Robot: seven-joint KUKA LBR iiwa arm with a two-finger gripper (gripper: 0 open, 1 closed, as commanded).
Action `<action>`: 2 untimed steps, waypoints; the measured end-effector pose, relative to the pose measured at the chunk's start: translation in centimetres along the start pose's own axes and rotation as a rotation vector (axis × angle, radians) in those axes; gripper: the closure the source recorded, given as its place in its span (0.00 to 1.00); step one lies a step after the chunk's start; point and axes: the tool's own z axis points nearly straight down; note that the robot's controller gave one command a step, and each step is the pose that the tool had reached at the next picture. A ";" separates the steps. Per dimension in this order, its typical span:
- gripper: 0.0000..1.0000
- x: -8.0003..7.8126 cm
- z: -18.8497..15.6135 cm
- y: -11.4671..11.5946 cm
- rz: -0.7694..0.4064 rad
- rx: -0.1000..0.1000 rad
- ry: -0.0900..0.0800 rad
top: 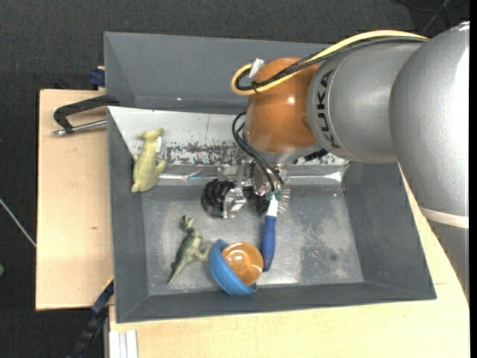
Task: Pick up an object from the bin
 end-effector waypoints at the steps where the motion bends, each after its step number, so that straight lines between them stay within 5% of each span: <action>1: 1.00 -0.8 -14.7 0.0 0.006 0.003 0.030; 2: 1.00 1.5 -7.6 -1.0 -0.077 0.003 0.051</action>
Offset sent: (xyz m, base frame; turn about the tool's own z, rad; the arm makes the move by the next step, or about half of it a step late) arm -0.0018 -0.0015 0.1400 0.0064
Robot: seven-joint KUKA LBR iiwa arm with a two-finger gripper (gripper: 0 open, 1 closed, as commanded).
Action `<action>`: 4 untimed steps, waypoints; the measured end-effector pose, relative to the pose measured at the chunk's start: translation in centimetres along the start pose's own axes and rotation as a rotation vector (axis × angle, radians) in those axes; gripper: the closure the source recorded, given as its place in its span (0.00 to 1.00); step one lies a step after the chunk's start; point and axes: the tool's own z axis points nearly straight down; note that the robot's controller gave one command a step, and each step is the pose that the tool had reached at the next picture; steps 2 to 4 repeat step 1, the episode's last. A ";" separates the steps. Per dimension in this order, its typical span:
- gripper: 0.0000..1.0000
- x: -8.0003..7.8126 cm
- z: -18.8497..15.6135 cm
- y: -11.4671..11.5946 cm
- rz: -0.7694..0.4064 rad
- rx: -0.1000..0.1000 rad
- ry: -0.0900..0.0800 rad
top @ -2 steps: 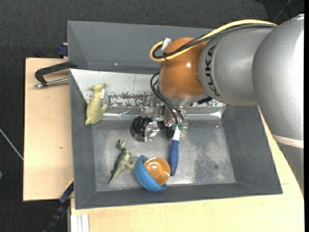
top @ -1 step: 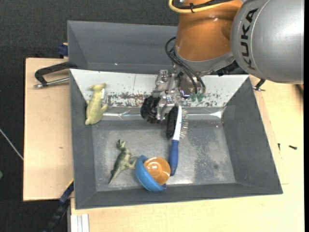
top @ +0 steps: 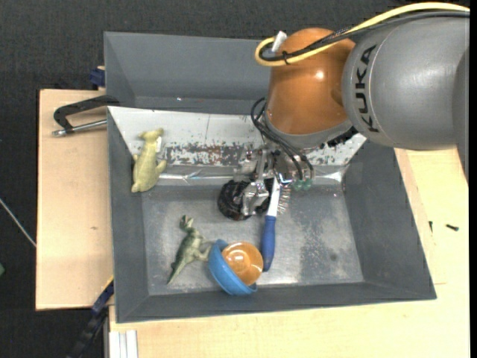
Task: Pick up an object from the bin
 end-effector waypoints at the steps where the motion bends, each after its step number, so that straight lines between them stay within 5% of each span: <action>1: 1.00 0.1 -12.7 -0.8 -0.002 0.000 -0.021; 4: 1.00 0.1 -12.7 -0.8 -0.002 0.000 -0.021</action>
Offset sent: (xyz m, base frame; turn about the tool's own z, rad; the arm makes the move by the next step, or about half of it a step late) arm -0.0015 -0.0089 0.1203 -0.0027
